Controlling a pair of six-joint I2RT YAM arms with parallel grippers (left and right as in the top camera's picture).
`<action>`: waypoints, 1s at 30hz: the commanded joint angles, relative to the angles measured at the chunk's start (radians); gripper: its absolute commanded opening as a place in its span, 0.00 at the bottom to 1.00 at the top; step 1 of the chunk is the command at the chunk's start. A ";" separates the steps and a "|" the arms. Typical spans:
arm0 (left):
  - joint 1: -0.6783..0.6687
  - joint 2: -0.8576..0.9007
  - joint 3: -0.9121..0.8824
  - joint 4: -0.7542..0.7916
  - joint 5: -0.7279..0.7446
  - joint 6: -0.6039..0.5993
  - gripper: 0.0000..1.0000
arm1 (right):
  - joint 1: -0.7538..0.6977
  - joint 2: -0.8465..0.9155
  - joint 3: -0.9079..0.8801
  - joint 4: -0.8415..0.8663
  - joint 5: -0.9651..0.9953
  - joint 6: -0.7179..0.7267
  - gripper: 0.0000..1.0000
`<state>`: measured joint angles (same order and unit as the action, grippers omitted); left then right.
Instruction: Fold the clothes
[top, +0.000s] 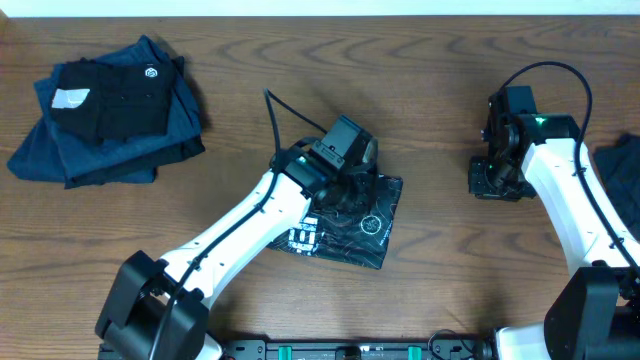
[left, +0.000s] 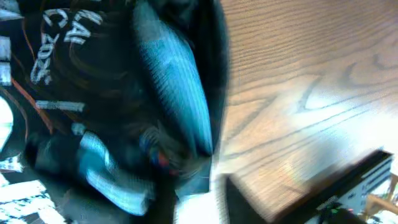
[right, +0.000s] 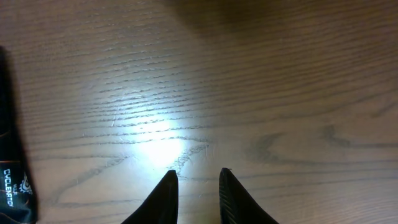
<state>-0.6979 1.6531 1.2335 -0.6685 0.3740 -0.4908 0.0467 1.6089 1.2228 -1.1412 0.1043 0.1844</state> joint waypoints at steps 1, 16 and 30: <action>0.000 0.000 0.014 -0.001 0.079 -0.003 0.55 | -0.006 -0.008 0.007 -0.003 -0.003 -0.011 0.22; 0.422 -0.140 0.028 -0.142 -0.121 0.131 0.52 | 0.077 -0.008 0.007 0.183 -0.705 -0.344 0.17; 0.465 0.052 -0.039 -0.159 -0.029 0.163 0.51 | 0.457 0.154 0.007 0.399 -0.544 -0.182 0.30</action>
<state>-0.2321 1.6714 1.2106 -0.8227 0.3069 -0.3603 0.4610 1.7100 1.2232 -0.7490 -0.4728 -0.0406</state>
